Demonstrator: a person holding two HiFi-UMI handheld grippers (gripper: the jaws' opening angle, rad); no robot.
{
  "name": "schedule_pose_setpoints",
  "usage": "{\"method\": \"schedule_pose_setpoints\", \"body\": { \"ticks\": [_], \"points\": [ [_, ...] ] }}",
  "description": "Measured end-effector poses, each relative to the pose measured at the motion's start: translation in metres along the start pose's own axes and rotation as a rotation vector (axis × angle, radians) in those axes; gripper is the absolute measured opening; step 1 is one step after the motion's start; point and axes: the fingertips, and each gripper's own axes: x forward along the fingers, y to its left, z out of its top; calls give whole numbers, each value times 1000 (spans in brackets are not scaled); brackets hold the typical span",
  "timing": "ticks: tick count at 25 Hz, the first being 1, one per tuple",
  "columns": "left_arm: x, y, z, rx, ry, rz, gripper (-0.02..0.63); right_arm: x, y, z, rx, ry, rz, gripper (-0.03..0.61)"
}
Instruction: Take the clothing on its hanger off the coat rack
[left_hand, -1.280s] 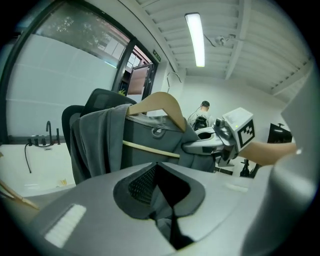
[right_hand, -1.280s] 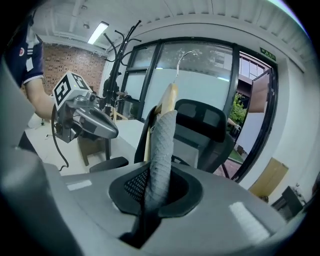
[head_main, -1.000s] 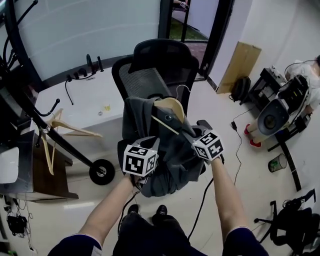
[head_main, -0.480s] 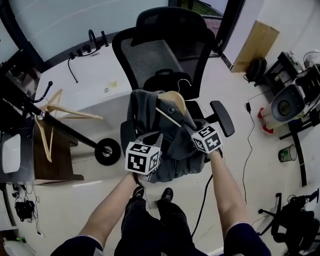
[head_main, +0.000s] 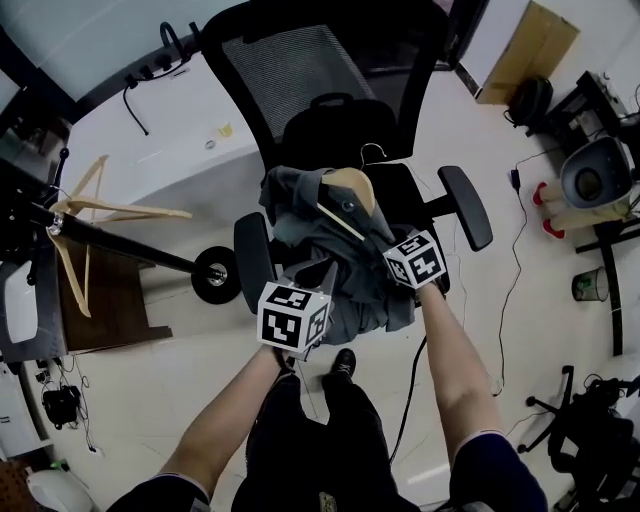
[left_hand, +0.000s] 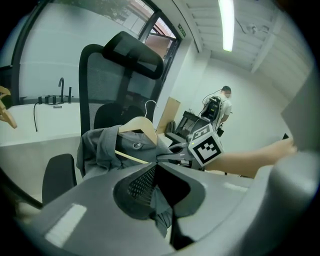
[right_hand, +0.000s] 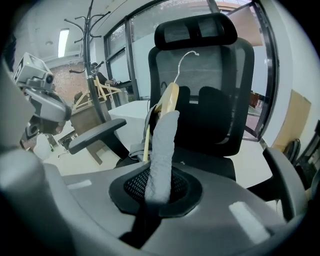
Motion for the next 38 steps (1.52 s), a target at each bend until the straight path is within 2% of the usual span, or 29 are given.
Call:
{"method": "schedule_pose_setpoints", "body": {
  "ticks": [4, 9, 14, 18, 21, 25, 29, 34, 38],
  "points": [
    [4, 3, -10, -6, 25, 4, 12, 20, 2, -21, -8, 62, -9, 23],
    [8, 9, -10, -11, 32, 10, 12, 34, 0, -36, 41, 86, -32, 33],
    [10, 8, -9, -11, 34, 10, 12, 31, -7, -33, 43, 67, -76, 205],
    [9, 4, -5, -9, 30, 13, 12, 11, -10, -30, 37, 37, -107, 248],
    [6, 0, 2, -11, 16, 22, 12, -12, -10, -16, 25, -6, -118, 256],
    [-2, -8, 22, -3, -29, 43, 12, -51, -3, 22, -10, -124, -119, 240],
    [-23, -11, 50, 13, -95, 72, 12, -93, 13, 77, -44, -281, -114, 169],
    [-61, -22, 102, 71, -205, 75, 12, -152, 40, 144, -67, -447, -130, 41],
    [-89, -35, 134, 120, -258, 59, 12, -198, 65, 181, -75, -534, -133, 9]
  ]
}}
